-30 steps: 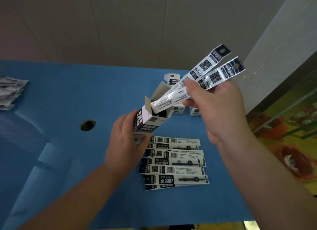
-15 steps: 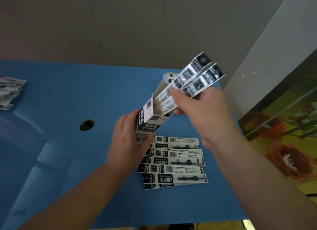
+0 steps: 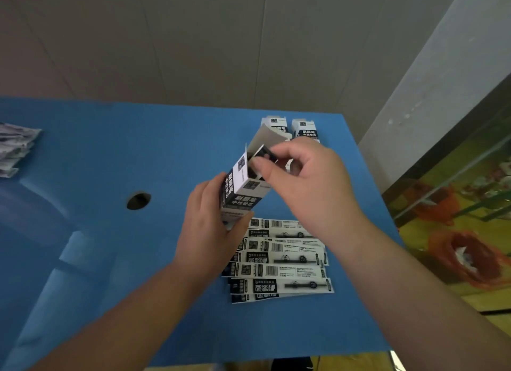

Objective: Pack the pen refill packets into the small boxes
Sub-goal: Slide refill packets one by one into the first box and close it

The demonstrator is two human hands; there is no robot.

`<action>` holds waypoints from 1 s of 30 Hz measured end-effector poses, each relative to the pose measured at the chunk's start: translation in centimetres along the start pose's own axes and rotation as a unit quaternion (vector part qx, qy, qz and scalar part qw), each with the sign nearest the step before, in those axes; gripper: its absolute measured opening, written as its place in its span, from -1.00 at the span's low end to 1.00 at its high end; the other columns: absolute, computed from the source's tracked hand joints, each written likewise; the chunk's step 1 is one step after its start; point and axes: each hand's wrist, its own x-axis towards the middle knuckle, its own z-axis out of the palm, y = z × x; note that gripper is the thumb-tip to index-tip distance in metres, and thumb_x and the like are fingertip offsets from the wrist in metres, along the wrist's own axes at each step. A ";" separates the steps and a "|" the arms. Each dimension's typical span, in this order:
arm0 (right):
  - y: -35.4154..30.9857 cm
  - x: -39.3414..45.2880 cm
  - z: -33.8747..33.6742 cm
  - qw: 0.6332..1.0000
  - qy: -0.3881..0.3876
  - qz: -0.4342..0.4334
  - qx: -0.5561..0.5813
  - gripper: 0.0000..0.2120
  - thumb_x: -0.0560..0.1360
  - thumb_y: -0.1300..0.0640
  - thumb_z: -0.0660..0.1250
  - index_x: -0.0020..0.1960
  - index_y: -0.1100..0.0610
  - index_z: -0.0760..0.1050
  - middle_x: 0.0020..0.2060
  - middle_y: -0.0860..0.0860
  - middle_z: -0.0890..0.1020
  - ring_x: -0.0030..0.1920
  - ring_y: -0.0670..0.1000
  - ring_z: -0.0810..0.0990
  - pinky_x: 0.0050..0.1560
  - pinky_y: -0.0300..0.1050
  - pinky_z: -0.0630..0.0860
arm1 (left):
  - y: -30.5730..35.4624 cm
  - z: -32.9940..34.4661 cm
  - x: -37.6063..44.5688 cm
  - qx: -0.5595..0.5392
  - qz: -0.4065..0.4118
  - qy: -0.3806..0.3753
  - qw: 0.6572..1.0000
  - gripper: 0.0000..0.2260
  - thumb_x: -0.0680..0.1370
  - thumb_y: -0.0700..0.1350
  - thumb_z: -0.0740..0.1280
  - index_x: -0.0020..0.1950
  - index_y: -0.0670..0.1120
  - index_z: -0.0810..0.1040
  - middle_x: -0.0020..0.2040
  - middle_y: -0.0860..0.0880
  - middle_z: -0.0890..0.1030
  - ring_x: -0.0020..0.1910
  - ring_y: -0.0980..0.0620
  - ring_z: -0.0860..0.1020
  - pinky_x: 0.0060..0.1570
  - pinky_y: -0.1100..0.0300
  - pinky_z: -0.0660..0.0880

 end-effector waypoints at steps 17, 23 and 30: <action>0.1 0.6 -0.7 0.993 -0.024 -0.059 -0.099 -0.96 0.50 -0.04 0.46 -0.07 -0.11 0.68 -0.22 -0.15 0.44 -0.15 -0.17 0.47 -0.20 -0.29 0.32 | 0.2 0.0 0.0 0.000 -0.011 -0.001 1.000 -0.35 0.45 -0.10 0.53 0.48 -0.08 0.35 0.27 0.01 0.48 0.28 0.05 0.41 0.29 0.19 0.35; 1.6 0.7 -1.1 0.998 0.017 -0.057 -0.037 -0.91 0.55 0.01 0.43 0.01 -0.12 0.70 -0.19 -0.12 0.50 -0.18 -0.18 0.48 -0.18 -0.33 0.34 | 0.3 -0.1 -0.1 -0.010 -0.042 -0.004 0.999 -0.37 0.46 -0.09 0.52 0.48 -0.04 0.35 0.28 0.07 0.45 0.28 0.15 0.37 0.28 0.22 0.34; 9.9 0.0 -0.2 0.920 -0.252 0.094 -0.285 -0.59 0.57 -0.05 0.38 0.39 -0.02 0.51 0.26 -0.06 0.56 0.24 -0.05 0.53 0.28 -0.07 0.45 | 0.2 -0.8 0.1 -0.051 -0.085 -0.005 0.995 -0.40 0.48 -0.08 0.51 0.46 0.05 0.35 0.22 0.15 0.43 0.29 0.09 0.42 0.26 -0.05 0.50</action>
